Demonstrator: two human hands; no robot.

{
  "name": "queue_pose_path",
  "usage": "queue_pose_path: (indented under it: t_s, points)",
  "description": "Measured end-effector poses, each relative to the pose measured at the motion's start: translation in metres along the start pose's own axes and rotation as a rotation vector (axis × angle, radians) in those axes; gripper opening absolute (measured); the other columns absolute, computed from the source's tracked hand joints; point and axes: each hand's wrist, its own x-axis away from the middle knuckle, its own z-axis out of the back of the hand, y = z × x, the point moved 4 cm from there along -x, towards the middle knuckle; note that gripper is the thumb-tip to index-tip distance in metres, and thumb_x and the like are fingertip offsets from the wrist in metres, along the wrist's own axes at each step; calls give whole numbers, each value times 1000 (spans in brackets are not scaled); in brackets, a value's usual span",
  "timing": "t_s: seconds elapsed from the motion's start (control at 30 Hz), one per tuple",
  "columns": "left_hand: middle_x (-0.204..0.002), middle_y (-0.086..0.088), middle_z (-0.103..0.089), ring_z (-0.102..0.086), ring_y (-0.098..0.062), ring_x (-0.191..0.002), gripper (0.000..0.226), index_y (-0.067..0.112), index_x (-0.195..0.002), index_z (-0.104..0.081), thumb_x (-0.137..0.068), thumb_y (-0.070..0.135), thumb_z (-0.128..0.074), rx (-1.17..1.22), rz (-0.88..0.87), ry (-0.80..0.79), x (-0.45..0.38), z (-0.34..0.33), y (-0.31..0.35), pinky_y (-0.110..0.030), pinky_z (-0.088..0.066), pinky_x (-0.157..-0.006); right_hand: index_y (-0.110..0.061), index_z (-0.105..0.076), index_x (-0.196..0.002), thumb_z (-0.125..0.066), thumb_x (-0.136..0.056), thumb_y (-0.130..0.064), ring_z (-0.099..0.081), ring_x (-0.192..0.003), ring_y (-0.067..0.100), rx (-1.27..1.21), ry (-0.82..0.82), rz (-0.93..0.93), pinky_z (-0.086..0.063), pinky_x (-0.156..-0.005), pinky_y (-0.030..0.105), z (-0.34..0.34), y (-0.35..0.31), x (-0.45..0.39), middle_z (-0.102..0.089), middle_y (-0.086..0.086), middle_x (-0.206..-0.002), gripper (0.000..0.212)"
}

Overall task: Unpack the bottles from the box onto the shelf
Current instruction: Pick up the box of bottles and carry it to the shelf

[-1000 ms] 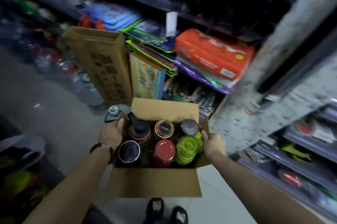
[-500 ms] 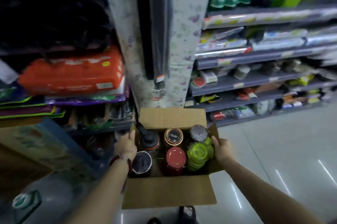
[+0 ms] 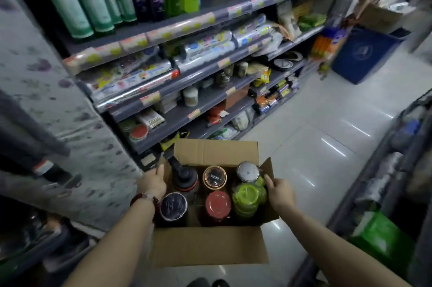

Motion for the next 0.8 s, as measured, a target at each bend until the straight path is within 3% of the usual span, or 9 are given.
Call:
queue_pose_path:
  t_s: [0.13, 0.3, 0.47, 0.67, 0.8]
  points:
    - [-122, -25, -59, -53, -41, -113, 51, 3, -113, -62, -100, 39, -28, -71, -87, -36, -22, -41, 69, -43, -42, -95, -9, -50, -63, -42, -99, -40, -56, -74, 32, -59, 54, -66, -37, -64, 32, 42, 17, -47, -50, 6, -60, 48]
    - [-120, -24, -60, -55, -41, -110, 54, 2, -110, -63, -100, 40, -26, -126, -156, -88, -68, -101, 150, -42, -44, -91, -8, -56, -70, -42, -98, -42, -62, -85, 38, -66, 112, -89, -37, -65, 32, 81, 35, -130, -62, 17, -77, 46]
    - [-125, -23, -58, -53, -41, -114, 54, 4, -116, -61, -100, 42, -26, -142, -138, -111, -110, -157, 221, -44, -42, -96, -11, -54, -65, -44, -97, -40, -62, -86, 39, -72, 141, -140, -37, -66, 31, 111, 39, -212, -66, 20, -80, 44]
    - [-125, -25, -58, -53, -42, -115, 54, 1, -116, -62, -100, 41, -29, -130, -125, -144, -156, -210, 302, -43, -41, -99, -1, -67, -83, -44, -98, -38, -62, -86, 38, -63, 146, -160, -38, -66, 31, 148, 42, -310, -68, 21, -84, 46]
    - [-125, -25, -58, -52, -43, -116, 52, 3, -116, -62, -100, 41, -31, -77, -47, -119, -176, -243, 345, -42, -40, -98, -1, -66, -79, -43, -98, -39, -63, -84, 38, -15, 98, -136, -39, -65, 31, 169, 39, -381, -65, 18, -77, 48]
